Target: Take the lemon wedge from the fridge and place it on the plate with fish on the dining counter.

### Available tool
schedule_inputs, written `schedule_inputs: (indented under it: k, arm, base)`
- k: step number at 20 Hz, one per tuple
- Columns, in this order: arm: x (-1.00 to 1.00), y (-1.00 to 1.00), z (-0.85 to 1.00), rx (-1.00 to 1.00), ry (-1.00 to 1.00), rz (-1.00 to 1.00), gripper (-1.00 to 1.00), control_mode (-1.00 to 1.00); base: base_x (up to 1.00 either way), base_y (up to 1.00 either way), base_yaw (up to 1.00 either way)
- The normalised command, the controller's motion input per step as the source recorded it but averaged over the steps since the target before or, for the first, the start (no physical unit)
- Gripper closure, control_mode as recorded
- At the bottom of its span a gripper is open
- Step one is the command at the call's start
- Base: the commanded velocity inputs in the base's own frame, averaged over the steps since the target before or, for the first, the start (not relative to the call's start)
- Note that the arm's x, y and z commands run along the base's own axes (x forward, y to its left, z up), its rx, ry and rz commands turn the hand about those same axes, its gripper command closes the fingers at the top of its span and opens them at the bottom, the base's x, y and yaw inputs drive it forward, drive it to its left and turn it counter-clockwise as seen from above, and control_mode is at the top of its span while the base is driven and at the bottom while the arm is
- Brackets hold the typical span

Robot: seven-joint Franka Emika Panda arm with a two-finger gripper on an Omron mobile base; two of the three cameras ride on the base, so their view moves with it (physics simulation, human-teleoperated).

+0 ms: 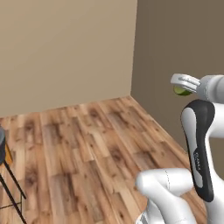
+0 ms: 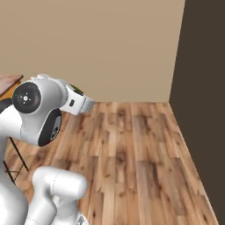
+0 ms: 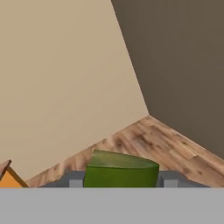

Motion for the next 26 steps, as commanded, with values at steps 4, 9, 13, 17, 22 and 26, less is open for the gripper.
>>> schedule_inputs:
  k: [4, 9, 13, 17, 22, 26]
  arm:
    - [0.00, 0.00, 0.00, 0.00, 0.00, 0.00, 1.00, 1.00]
    - [0.00, 0.00, 0.00, 0.00, 0.00, 0.00, 1.00, 1.00]
    - [0.00, 0.00, 0.00, 0.00, 0.00, 0.00, 1.00, 1.00]
    - [0.00, 0.00, 0.00, 0.00, 0.00, 0.00, 1.00, 1.00]
    - [0.00, 0.00, 0.00, 0.00, 0.00, 0.00, 1.00, 1.00]
    - [0.00, 0.00, 0.00, 0.00, 0.00, 0.00, 1.00, 1.00]
  base:
    - [1.00, 0.18, 0.11]
    - [1.00, 0.10, 0.20]
    - [1.00, 0.08, 0.22]
    - [1.00, 0.02, 0.29]
    - [1.00, 0.00, 0.35]
    - [1.00, 0.00, 0.39]
